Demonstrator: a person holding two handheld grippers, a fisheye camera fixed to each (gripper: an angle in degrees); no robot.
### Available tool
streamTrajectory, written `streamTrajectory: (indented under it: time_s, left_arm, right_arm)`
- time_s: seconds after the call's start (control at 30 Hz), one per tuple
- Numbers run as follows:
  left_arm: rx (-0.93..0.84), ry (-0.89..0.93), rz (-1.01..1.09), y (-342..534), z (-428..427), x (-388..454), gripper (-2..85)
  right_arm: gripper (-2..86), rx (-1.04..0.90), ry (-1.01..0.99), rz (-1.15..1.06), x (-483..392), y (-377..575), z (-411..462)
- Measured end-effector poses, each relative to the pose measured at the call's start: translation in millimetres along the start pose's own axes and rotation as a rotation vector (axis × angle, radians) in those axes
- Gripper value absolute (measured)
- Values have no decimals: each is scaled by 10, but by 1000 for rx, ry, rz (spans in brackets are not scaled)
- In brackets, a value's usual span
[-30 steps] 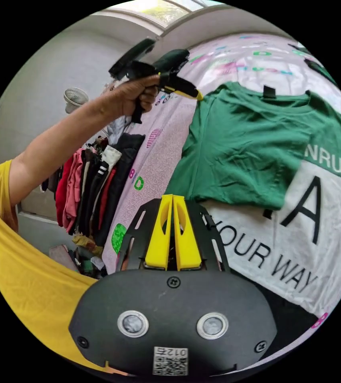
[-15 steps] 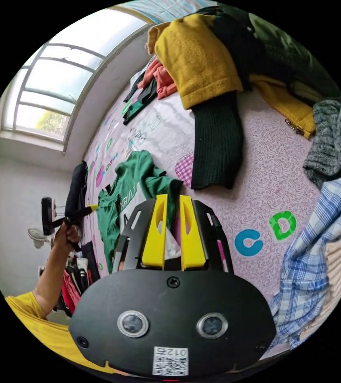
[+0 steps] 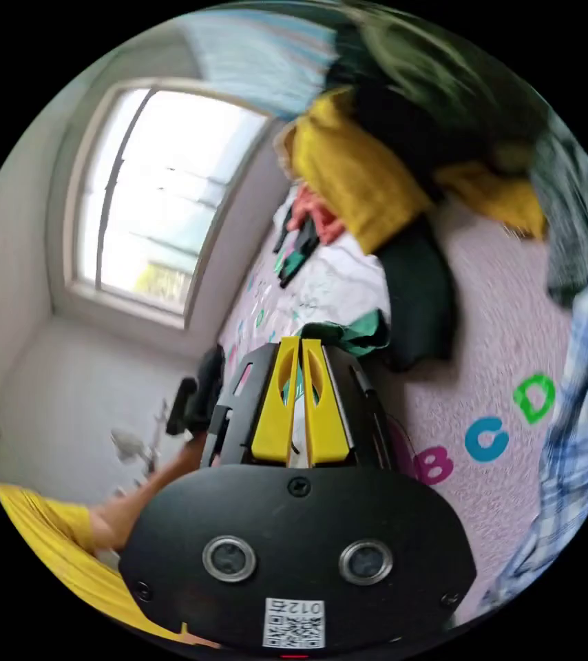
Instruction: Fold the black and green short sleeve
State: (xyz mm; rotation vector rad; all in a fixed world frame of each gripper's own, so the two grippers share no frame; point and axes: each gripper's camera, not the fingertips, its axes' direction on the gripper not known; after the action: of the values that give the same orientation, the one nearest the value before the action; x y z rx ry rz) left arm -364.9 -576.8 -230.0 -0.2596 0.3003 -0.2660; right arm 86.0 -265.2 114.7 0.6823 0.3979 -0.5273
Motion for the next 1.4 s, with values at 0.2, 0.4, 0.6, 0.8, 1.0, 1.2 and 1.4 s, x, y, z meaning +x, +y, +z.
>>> streamTrajectory:
  time_s: [0.2,0.4,0.6,0.8,1.0,1.2,1.4]
  left_arm:
    - [52,47,-148,222,-54,-401,6]
    - [69,69,45,303,86,-208,22]
    - [56,-82,328,112,294,461,64]
    - [-63,-275,540,-161,658,1163,96]
    - [-224,-369,530,-481,1091,1297,66]
    - [-176,-214,548,-850,488,1231,15]
    - [-211,-6,503,-1182,-156,793,4]
  right_arm:
    - [4,-553,590,-1248,-1614,2109,1665]
    - [3,-598,626,-1233,-1555,3123,2174]
    - [3,-576,705,-1342,-1443,3882,2435]
    - [2,-556,727,-1442,-1362,4569,2676]
    - [3,-549,724,-1439,-1255,4931,2798]
    - [3,-489,762,-1393,-1199,4926,2735]
    - [3,-305,749,-1358,-1573,4717,2615]
